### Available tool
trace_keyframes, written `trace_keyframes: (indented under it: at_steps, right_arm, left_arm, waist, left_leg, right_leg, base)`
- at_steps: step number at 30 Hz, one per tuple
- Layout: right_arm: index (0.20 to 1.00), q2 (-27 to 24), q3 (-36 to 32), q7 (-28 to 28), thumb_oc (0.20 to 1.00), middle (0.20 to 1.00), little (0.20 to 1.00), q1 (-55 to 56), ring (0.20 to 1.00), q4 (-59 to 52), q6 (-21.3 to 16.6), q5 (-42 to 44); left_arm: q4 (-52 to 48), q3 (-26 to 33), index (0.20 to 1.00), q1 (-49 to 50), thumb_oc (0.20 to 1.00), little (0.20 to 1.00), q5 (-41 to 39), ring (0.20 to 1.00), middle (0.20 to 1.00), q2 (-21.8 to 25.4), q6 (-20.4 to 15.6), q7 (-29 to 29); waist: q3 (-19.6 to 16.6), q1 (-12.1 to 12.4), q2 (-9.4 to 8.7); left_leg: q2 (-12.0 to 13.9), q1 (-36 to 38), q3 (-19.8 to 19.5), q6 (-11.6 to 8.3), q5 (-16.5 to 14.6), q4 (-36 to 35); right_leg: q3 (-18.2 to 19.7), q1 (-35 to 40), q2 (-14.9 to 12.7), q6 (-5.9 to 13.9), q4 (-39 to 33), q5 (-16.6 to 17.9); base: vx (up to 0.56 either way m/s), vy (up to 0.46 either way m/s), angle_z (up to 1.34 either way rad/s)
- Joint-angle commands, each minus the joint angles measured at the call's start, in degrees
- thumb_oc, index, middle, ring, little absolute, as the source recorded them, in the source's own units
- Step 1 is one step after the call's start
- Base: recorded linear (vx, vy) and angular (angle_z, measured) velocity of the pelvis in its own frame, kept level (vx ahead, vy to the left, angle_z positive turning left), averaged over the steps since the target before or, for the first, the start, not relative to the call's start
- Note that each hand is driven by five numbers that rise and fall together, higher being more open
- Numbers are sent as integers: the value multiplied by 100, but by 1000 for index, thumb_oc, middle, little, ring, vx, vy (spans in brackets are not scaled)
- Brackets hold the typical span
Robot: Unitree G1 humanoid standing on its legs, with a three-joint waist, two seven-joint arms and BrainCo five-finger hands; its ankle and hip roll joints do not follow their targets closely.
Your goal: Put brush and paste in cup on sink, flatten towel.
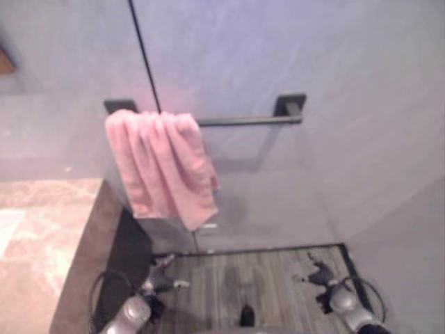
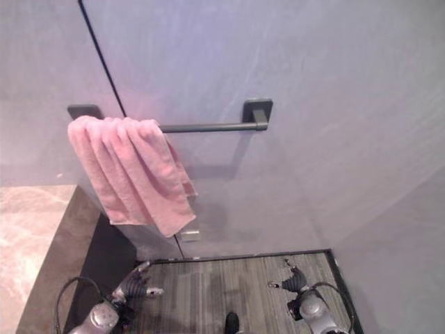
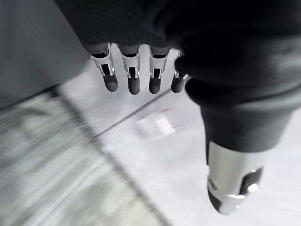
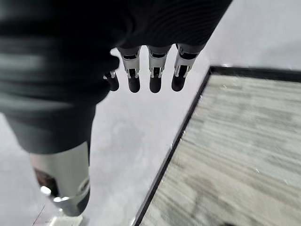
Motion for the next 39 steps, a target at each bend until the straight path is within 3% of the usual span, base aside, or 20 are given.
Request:
trace_keyframes:
  at_steps: [1,2,4,6,9,10,11,12,15,17,25,33,39]
  right_arm:
    - [1000,-118,-20,51,1000,1000,1000,-117,1000,117,-120,215]
    - [1000,-108,-9,52,1000,1000,1000,-119,1000,119,-122,215]
    - [1000,-118,54,182,1000,1000,1000,-151,1000,379,-82,197]
    - [1000,-46,156,222,1000,1000,1000,-224,1000,668,-68,183]
    - [1000,2,212,229,1000,1000,1000,-259,1000,874,-81,167]
    - [1000,87,317,250,1000,1000,1000,-250,1000,1085,-120,158]
    - [1000,86,309,252,1000,1000,1000,-199,1000,1074,-139,181]
    - [1000,101,306,271,1000,1000,1000,-82,1000,1032,-166,225]
    - [1000,101,278,261,1000,1000,1000,64,1000,898,-196,246]
    - [1000,78,253,264,1000,1000,1000,205,1000,654,-236,271]
    - [1000,67,171,243,1000,1000,1000,252,1000,604,-182,224]
    - [1000,93,88,312,1000,1000,1000,441,1000,612,-39,40]
    - [1000,76,120,387,1000,1000,1000,497,1000,552,-6,-10]
  left_arm:
    - [-1125,492,1000,192,1000,1000,-438,1000,1000,823,-320,-540]
    - [-1165,521,1000,224,1000,1000,-453,1000,1000,842,-301,-557]
    - [-2316,1018,1000,576,1000,1000,-1134,1000,1000,1613,-393,-907]
    - [-3015,1434,1000,914,1000,1000,-1757,1000,1000,2096,-431,-1112]
    - [-3371,1633,1000,1103,1000,1000,-2126,1000,1000,2304,-510,-1207]
    - [-3772,2048,1000,1441,1000,1000,-2839,1000,1000,2699,-691,-1288]
    - [-3859,2229,1000,1580,1000,1000,-3134,1000,1000,2771,-740,-1313]
    - [-3834,2674,1000,1785,1000,1000,-3585,1000,1000,2741,-844,-1201]
    - [-3469,2955,1000,1833,1000,1000,-4076,1000,1000,2396,-972,-1115]
    - [-3003,3131,1000,1757,1000,1000,-3692,1000,1000,2262,-1017,-822]
    - [-2147,3124,1000,1069,1000,1000,-3170,1000,1000,1954,-1031,-364]
    - [-1852,3129,1000,-24,1000,1000,-2908,1000,1000,1117,-1037,149]
    - [-1842,2963,1000,-410,1000,1000,-2944,1000,1000,1019,-1023,164]
  waist:
    - [-90,18,-16]
    - [-92,8,-25]
    - [-108,66,24]
    - [-110,115,44]
    - [-109,152,57]
    - [-95,227,78]
    - [-94,250,86]
    - [-88,287,83]
    - [-60,315,81]
    - [-52,343,69]
    - [-14,319,25]
    - [-24,153,-78]
    - [-33,53,-84]
  left_leg:
    - [-51,-82,-40,78,58,78]
    - [-51,-79,-41,78,57,78]
    - [-51,-79,-75,60,22,78]
    - [-57,-94,-99,47,9,78]
    - [-63,-103,-113,38,13,78]
    - [-71,-140,-136,19,37,78]
    - [-76,-151,-147,18,47,78]
    - [-90,-195,-188,13,78,78]
    - [-106,-234,-230,3,94,78]
    - [-131,-300,-255,9,118,78]
    - [-160,-349,-143,36,71,78]
    - [-168,-332,102,67,-38,78]
    - [-166,-264,223,80,-97,78]
  right_leg:
    - [104,82,-271,486,113,-338]
    - [103,86,-270,486,112,-338]
    - [57,140,-291,483,70,-328]
    - [21,169,-311,483,27,-300]
    - [6,168,-321,485,26,-294]
    - [-29,152,-352,501,26,-259]
    - [-36,146,-361,510,26,-246]
    - [-67,120,-390,518,26,-230]
    - [-112,109,-418,536,26,-215]
    - [-141,70,-455,556,26,-192]
    - [-53,-30,-491,616,26,-148]
    - [173,-136,-465,643,26,-130]
    - [314,-140,-434,649,26,-141]
  base:
    - [36,-25,17]
    - [36,-13,9]
    - [30,1,7]
    - [10,9,6]
    - [-6,14,7]
    - [0,0,0]
    - [-24,40,4]
    - [-12,22,6]
    - [-23,24,8]
    - [-26,34,13]
    - [1,41,3]
    - [26,40,-14]
    - [38,26,-21]
